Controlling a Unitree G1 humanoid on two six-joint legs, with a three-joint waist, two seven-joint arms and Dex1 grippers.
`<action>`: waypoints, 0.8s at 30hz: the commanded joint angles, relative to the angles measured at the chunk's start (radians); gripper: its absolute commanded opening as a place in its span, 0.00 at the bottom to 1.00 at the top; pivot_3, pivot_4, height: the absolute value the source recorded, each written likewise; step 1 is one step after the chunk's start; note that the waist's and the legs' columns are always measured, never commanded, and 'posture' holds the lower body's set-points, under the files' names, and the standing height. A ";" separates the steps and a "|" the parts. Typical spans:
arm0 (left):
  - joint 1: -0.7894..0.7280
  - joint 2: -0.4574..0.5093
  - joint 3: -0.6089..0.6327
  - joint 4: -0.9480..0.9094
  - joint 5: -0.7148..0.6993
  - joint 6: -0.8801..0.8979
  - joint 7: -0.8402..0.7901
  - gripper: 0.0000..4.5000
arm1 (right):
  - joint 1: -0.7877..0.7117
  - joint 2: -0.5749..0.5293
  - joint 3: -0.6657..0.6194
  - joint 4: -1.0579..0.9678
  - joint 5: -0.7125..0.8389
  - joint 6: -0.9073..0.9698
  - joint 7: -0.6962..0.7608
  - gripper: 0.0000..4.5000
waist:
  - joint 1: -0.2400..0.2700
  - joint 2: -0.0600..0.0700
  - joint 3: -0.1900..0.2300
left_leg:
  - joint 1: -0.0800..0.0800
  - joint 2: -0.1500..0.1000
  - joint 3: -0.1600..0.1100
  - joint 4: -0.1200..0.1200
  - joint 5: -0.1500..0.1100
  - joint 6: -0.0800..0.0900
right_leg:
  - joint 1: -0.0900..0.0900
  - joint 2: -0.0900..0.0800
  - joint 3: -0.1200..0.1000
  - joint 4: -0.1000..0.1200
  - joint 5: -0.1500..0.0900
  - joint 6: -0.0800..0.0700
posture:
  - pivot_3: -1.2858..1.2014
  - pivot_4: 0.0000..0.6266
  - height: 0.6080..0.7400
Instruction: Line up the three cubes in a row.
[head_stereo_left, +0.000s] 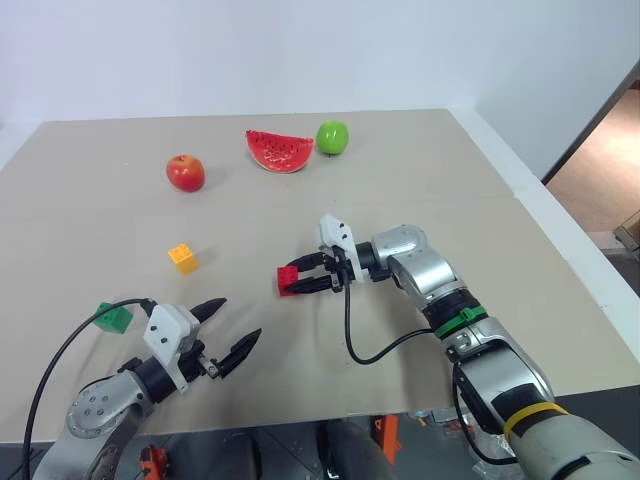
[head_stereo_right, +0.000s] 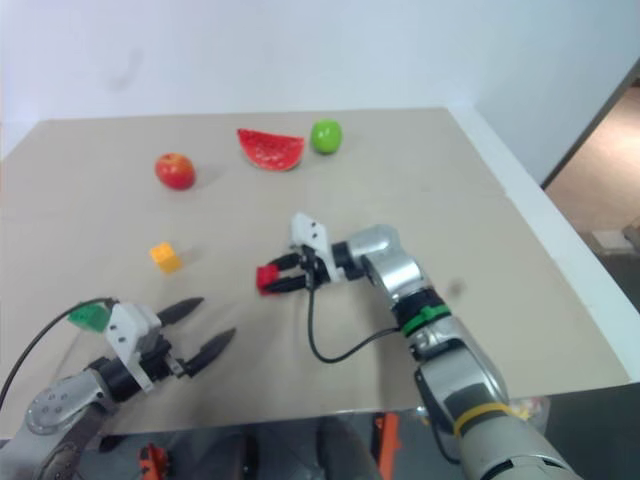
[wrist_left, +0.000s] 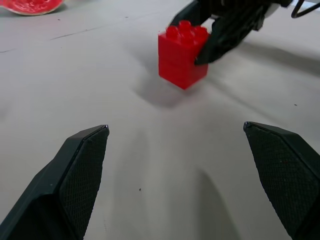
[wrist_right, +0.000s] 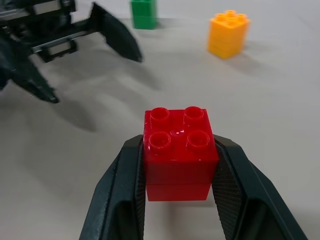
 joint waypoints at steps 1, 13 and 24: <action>0.004 0.005 0.032 -0.040 -0.016 -0.003 0.004 1.00 | -0.022 0.009 -0.018 0.021 -0.014 -0.045 0.028 0.28 | 0.000 0.000 0.000 | 0.000 0.000 0.000 0.000 0.000 0.000 | 0.000 0.000 0.000 0.000 0.000 0.000 | 0.52 0.24 1.00; 0.026 0.052 0.062 -0.032 -0.054 0.005 -0.058 1.00 | -0.058 0.002 -0.055 0.142 -0.037 -0.113 0.080 0.28 | -0.001 0.000 0.000 | 0.001 0.001 0.000 0.000 0.000 0.000 | 0.000 0.002 0.000 0.001 0.001 -0.001 | 0.52 0.24 1.00; 0.027 0.054 0.053 -0.025 -0.040 -0.009 -0.077 1.00 | -0.042 0.000 -0.080 0.170 -0.035 -0.089 0.078 0.28 | -0.001 0.000 0.000 | 0.001 0.002 0.000 0.000 0.000 0.000 | 0.000 0.002 0.000 0.001 0.001 -0.001 | 0.52 0.24 1.00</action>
